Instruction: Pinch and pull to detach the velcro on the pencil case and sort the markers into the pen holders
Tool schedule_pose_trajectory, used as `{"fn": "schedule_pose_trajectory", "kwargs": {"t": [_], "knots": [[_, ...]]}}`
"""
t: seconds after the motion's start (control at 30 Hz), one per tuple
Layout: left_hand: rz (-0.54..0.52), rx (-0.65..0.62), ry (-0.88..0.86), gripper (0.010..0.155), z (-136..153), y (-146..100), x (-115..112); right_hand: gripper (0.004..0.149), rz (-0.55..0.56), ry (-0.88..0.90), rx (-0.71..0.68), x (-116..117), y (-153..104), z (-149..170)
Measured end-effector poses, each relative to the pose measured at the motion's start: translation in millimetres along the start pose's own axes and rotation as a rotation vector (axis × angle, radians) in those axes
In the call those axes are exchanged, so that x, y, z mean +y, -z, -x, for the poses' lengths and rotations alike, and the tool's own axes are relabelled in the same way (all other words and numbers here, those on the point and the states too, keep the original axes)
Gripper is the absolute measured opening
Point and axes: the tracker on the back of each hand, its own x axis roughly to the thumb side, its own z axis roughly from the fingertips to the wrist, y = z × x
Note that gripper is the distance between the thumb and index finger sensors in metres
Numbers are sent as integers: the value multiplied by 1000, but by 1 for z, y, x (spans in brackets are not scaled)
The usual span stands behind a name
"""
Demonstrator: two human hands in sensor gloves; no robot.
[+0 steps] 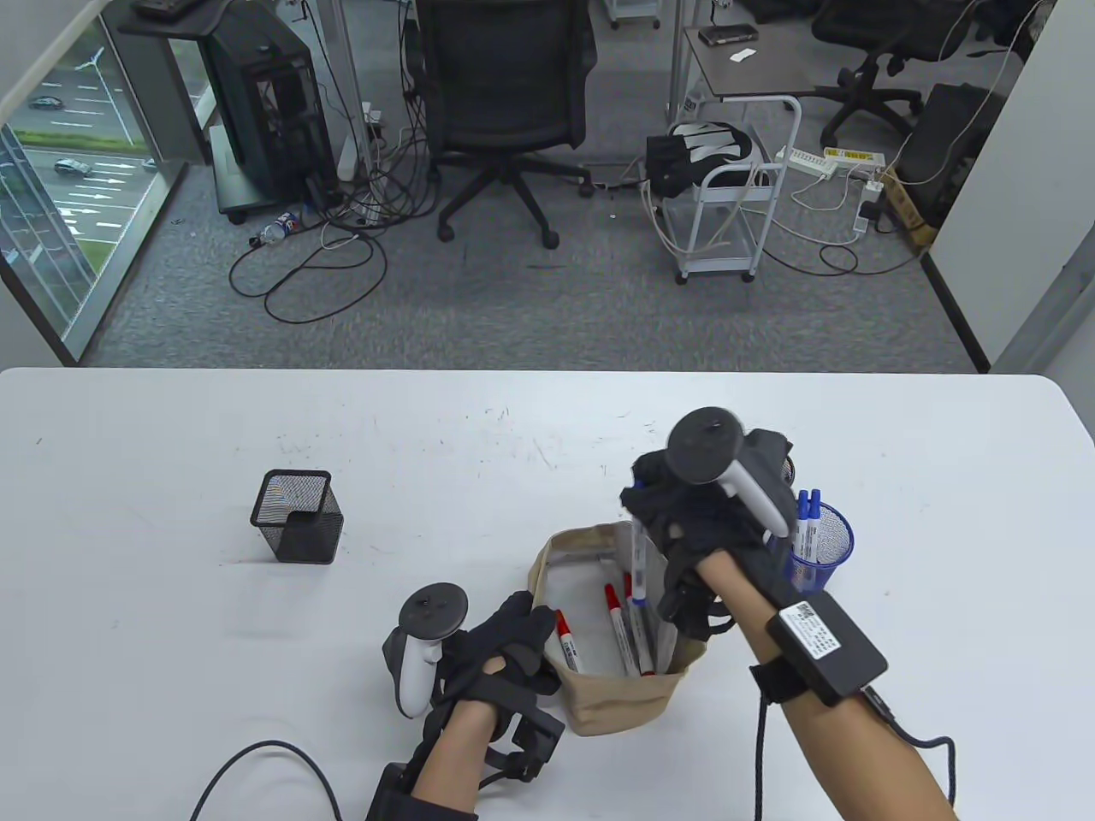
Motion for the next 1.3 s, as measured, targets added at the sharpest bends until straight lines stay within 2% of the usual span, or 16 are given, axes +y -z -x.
{"fn": "schedule_pose_trajectory", "kwargs": {"t": [0.1, 0.17, 0.23, 0.5, 0.67, 0.73, 0.87, 1.03, 1.2, 1.3], "knots": [[-1, -1, 0, 76, 0, 0, 0, 50, 207, -8, 44, -37, -6, 20], [0, 0, 1, 76, 0, 0, 0, 50, 317, -78, 76, -47, -7, 33], [-1, 0, 1, 76, 0, 0, 0, 49, 371, -188, 108, -50, -5, 46], [-3, 0, 3, 76, 0, 0, 0, 49, 359, -329, 254, -33, 17, 95], [11, -1, -8, 76, -1, 0, 1, 56, 252, -303, 303, -25, 26, 110], [10, -1, -9, 76, -1, 1, 1, 58, 236, -283, 278, -23, 24, 107], [10, 5, -2, 76, 0, 2, 1, 59, 110, -213, 172, -7, 11, 92], [15, 4, -13, 76, 0, 2, 1, 64, -113, -188, 52, 37, -11, 74], [22, -7, -32, 78, 1, 2, 3, 81, -315, -171, 32, 84, -26, 75], [24, -8, -27, 78, 1, 3, 4, 76, -372, -221, 44, 99, -27, 81]]}}
